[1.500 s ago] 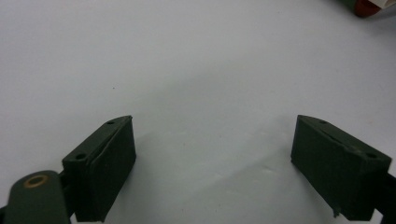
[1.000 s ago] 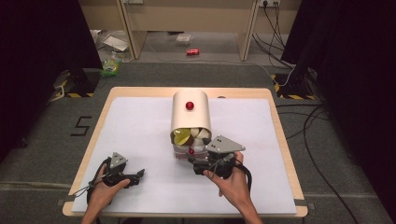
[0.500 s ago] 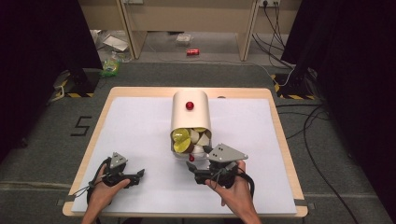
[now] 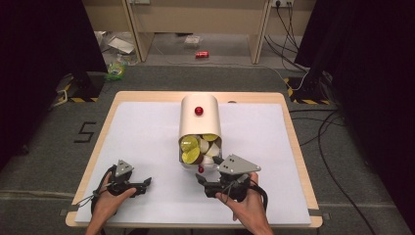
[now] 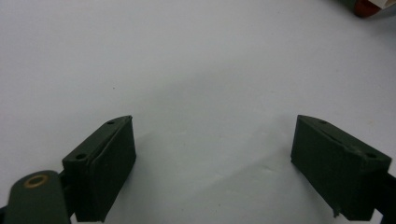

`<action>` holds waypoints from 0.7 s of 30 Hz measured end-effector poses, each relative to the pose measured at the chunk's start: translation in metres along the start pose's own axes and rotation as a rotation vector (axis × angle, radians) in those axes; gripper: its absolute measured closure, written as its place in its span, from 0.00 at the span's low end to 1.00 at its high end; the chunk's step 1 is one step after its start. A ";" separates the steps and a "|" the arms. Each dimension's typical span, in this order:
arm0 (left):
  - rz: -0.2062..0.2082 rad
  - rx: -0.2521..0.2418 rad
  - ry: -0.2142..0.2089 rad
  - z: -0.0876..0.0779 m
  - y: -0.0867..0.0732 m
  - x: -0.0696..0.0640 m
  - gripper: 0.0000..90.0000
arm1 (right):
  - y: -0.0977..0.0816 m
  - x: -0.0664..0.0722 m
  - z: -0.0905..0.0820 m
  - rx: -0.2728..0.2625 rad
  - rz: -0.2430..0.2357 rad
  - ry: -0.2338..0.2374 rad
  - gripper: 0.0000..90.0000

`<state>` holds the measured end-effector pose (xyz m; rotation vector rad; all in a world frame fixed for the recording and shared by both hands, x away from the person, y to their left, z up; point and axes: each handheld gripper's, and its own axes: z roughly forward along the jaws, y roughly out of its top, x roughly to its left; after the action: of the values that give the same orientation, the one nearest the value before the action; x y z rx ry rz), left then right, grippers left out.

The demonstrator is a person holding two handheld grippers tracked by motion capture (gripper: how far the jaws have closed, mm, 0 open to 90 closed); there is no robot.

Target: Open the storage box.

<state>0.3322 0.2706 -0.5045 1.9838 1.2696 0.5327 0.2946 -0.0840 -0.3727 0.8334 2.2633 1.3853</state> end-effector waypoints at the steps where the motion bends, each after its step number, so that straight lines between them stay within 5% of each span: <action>1: 0.000 0.000 0.000 0.000 0.000 0.000 0.14 | -0.001 0.002 -0.001 0.001 0.002 0.002 0.31; 21: 0.001 0.000 0.001 0.000 0.000 0.000 0.14 | -0.011 0.012 -0.009 0.010 -0.009 0.013 0.31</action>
<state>0.3321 0.2706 -0.5045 1.9845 1.2692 0.5339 0.2773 -0.0864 -0.3779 0.8180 2.2831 1.3806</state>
